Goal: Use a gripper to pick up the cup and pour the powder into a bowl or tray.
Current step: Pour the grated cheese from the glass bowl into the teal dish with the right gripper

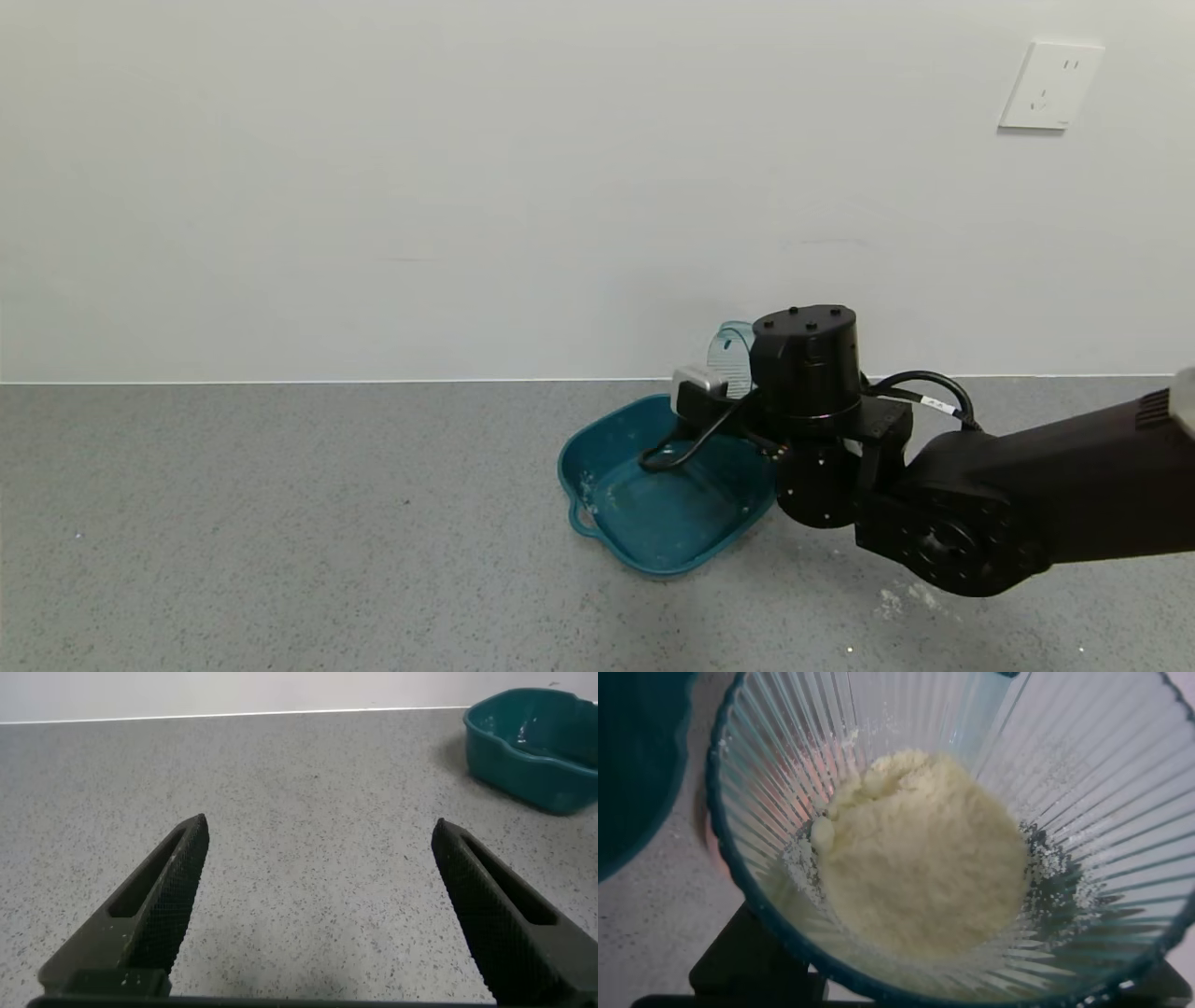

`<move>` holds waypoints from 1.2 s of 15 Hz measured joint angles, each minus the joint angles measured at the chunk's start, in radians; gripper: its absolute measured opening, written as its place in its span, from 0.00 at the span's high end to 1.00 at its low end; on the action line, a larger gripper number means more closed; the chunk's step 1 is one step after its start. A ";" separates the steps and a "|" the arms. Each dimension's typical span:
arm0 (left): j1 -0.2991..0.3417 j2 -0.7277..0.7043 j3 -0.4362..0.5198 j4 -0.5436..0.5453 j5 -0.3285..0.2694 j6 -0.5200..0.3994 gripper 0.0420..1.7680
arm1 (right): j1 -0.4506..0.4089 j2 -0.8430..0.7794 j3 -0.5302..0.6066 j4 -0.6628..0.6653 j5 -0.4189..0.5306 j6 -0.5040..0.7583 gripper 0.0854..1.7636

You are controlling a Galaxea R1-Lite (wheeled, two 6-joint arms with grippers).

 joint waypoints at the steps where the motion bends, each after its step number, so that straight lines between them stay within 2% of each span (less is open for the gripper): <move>1: 0.000 0.000 0.000 0.000 0.000 0.000 0.03 | 0.000 0.006 0.004 -0.008 -0.020 -0.031 0.26; 5: 0.000 0.000 0.000 0.000 0.000 0.000 0.03 | 0.012 0.026 0.016 -0.007 -0.107 -0.153 0.26; 14: 0.000 0.000 0.000 0.000 0.000 0.000 0.03 | 0.062 0.091 0.024 -0.010 -0.148 -0.278 0.26; 18: 0.000 0.000 0.000 0.000 0.000 0.000 0.03 | 0.084 0.105 0.029 -0.011 -0.221 -0.364 0.26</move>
